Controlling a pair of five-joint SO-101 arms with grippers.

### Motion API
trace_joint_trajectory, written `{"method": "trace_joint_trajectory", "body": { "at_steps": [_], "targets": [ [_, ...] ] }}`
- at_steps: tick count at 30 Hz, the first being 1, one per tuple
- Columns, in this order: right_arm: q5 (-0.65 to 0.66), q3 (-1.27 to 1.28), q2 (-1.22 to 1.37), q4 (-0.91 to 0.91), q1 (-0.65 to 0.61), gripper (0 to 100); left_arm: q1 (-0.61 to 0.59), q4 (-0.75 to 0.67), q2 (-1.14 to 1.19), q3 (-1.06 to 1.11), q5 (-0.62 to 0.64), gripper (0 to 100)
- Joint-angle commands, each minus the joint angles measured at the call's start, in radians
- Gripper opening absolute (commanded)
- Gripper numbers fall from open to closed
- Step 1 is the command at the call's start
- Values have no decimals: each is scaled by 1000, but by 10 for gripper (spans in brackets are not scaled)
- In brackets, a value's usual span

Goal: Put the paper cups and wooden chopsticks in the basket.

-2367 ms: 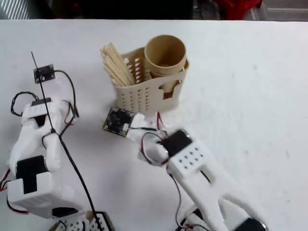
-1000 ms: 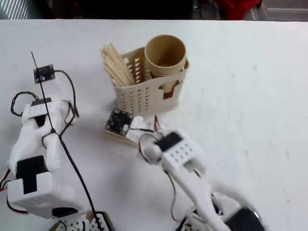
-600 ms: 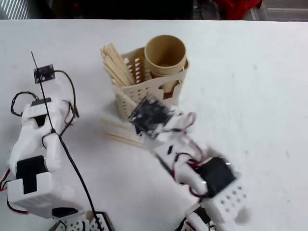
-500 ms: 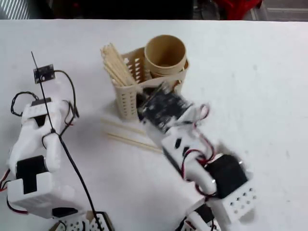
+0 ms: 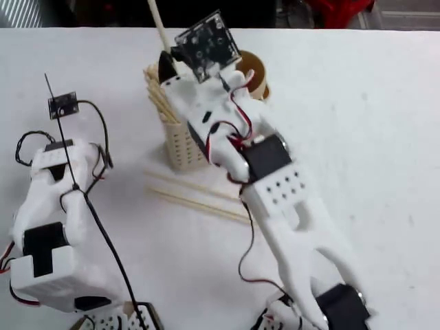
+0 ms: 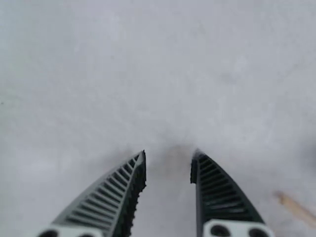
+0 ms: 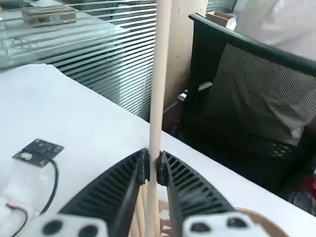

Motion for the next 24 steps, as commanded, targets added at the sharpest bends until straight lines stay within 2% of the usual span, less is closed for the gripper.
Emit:
{"method": "trace_joint_trajectory", "body": {
  "at_steps": [1, 24],
  "targets": [
    [-20, -61, 16, -48, 27, 21, 10, -23, -5, -9, -11, 169],
    [-18, 14, 18, -4, 33, 22, 10, -23, -5, -9, -11, 169]
  ]
}}
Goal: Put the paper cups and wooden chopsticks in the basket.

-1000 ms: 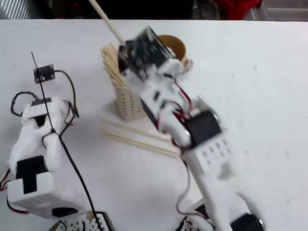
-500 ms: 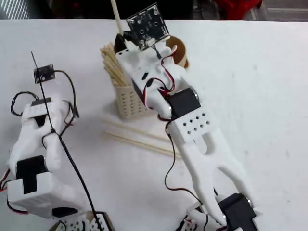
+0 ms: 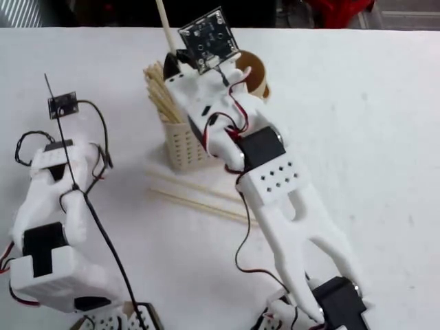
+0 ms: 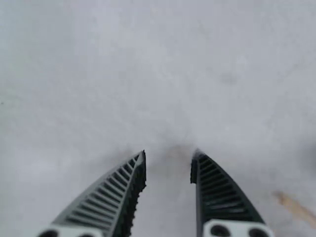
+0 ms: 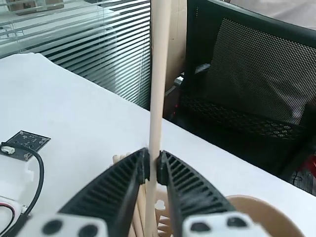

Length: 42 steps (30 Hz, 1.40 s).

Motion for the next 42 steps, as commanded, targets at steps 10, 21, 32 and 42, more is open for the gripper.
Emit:
{"method": "trace_joint_trajectory", "body": {
  "at_steps": [10, 21, 32, 42],
  "targets": [
    [-2, -3, -18, 16, 10, 29, 10, -23, -5, -9, -11, 169],
    [-3, -6, -59, 162, 5, 197, 10, -23, -5, -9, -11, 169],
    [-2, 2, -311, 610, -38, 161, 10, -23, -5, -9, -11, 169],
    [321, 384, -311, 700, -243, 101, 10, -23, -5, -8, -11, 169]
  ]
}}
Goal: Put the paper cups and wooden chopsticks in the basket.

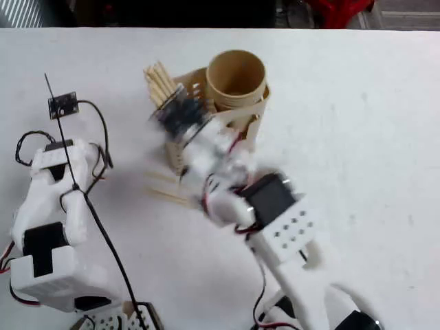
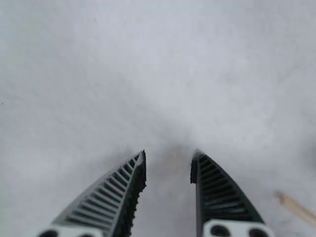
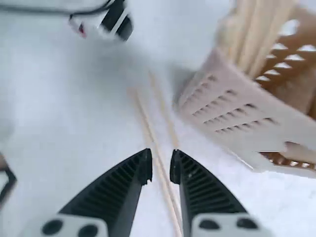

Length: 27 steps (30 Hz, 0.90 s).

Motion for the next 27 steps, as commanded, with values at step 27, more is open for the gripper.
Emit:
{"method": "trace_joint_trajectory", "body": {
  "at_steps": [27],
  "targets": [
    [230, 400, 495, -647, 166, 170, 10, -23, -5, -5, -11, 169]
  ]
}}
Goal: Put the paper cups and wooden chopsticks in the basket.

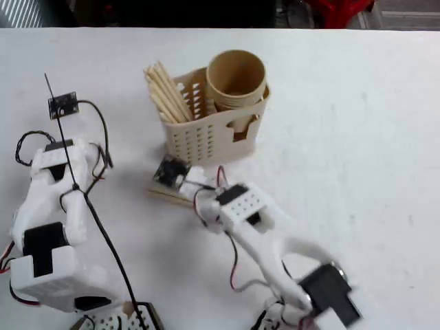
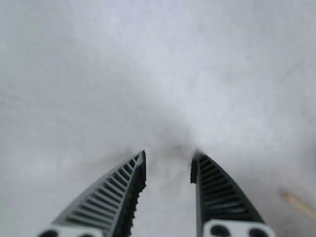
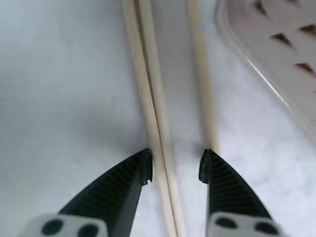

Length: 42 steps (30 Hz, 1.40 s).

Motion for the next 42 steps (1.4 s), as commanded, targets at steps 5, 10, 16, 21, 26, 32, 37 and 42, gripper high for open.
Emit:
{"method": "trace_joint_trajectory", "body": {
  "at_steps": [5, 10, 16, 21, 26, 32, 37, 42],
  "targets": [
    [12, -97, 114, -8, 28, 168, 10, -23, -5, -5, -11, 169],
    [12, -97, 107, 24, 18, 33, 10, -23, -5, -5, -11, 169],
    [9, -91, 24, 84, 18, 16, 10, -23, -5, -5, -11, 169],
    [9, -31, -122, 119, 16, 17, 10, -23, -5, -6, -11, 169],
    [3, 52, -298, 119, 16, 19, 10, -23, -5, -6, -11, 169],
    [2, 84, -329, 117, -79, 22, 10, -23, -5, -6, -11, 169],
    [2, 35, -196, 51, -88, 79, 10, -23, -5, -6, -11, 169],
    [2, -68, -13, 33, -54, 159, 10, -23, -5, -6, -11, 169]
  ]
}}
